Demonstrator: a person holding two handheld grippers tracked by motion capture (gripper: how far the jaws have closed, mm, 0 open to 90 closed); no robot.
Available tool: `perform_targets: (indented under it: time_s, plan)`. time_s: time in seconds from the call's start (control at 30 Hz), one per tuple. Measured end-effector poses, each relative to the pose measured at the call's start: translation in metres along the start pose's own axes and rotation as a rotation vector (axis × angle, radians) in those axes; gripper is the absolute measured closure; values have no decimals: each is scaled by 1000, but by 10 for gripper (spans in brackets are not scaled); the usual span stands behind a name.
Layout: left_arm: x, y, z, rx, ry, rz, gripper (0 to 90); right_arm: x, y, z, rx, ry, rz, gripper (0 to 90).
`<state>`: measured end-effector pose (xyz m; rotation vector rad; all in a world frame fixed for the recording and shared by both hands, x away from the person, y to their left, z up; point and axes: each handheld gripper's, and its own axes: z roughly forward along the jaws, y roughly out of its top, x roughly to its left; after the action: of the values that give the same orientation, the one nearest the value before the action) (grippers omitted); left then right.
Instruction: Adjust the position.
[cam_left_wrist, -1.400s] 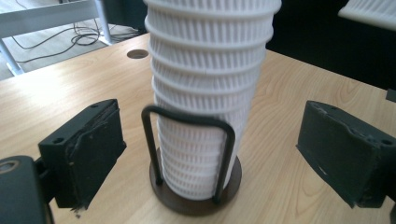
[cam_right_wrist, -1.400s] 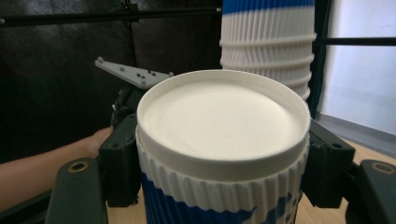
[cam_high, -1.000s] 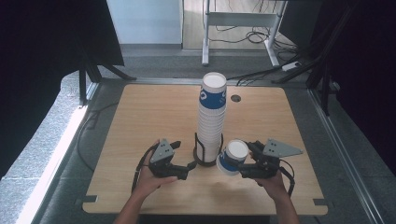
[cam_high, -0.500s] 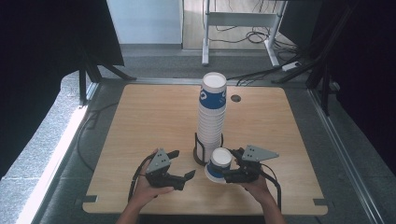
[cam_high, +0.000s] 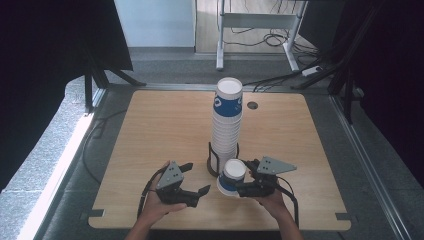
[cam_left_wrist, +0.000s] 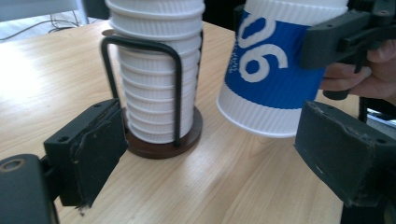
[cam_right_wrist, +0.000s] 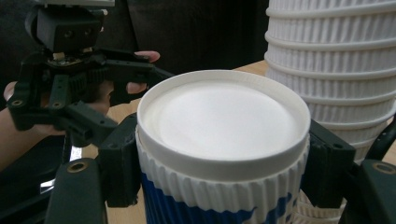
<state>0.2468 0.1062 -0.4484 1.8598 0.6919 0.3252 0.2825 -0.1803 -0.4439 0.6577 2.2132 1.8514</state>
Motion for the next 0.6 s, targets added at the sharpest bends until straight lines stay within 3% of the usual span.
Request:
perform_targets:
  time_s: [0.4, 0.6]
  plan:
    - [-21, -4, 22, 53, -30, 33, 79, 8, 2, 3, -17, 20, 3, 278]
    - [-29, -5, 31, 64, -38, 49, 79, 13, 1, 12, -18, 63, 22, 279]
